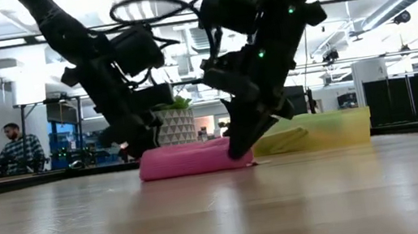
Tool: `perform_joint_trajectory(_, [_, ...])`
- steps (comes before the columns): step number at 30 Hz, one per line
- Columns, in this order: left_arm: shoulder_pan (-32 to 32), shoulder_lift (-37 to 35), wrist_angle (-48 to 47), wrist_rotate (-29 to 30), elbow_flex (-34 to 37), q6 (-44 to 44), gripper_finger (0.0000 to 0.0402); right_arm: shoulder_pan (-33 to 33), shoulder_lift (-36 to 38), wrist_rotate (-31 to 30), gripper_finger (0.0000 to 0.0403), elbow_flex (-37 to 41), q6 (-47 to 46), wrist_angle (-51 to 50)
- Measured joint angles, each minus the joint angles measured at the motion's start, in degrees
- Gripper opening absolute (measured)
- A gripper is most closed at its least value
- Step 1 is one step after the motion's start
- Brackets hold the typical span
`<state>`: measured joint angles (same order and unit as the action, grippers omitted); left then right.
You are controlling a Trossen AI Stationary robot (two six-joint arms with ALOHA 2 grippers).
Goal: Fold microfiber towels
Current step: Put the pink microfiber cloth into the yellow bin
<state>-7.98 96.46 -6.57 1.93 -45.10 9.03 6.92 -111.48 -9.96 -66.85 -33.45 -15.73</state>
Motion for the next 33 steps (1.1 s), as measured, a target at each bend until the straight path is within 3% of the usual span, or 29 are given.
perform_joint_trajectory(9, [4.4,-1.6,-3.1,-13.0,0.0,-4.3,0.0000,-4.1,4.6,-2.3,0.0011,0.0,1.2,-4.7])
perform_joint_trajectory(16, [5.1,-7.1,-10.8,-13.4,0.2,-4.3,0.0000,-1.0,10.6,-1.8,0.0011,1.5,1.5,-4.3])
perform_joint_trajectory(20, [5.1,-10.5,-11.3,-12.2,0.3,-4.1,0.0000,2.0,11.6,2.9,0.0011,4.3,0.8,3.8])
perform_joint_trajectory(24, [5.1,-11.8,-6.3,-10.4,0.4,-3.3,0.0000,3.0,10.5,9.0,0.0017,8.9,-10.7,18.6])
perform_joint_trajectory(27, [5.1,-11.3,-2.0,-10.4,0.3,-0.8,0.0000,3.4,9.2,8.9,0.0037,12.7,-15.1,26.3])
perform_joint_trajectory(29, [4.8,-9.7,-1.4,-10.3,0.3,0.0,0.0000,3.6,8.9,8.5,0.0058,13.8,-12.1,28.6])
perform_joint_trajectory(33, [4.4,-5.3,-1.0,-10.0,0.3,0.3,0.0000,4.9,8.2,7.6,0.0112,13.6,3.9,27.8])
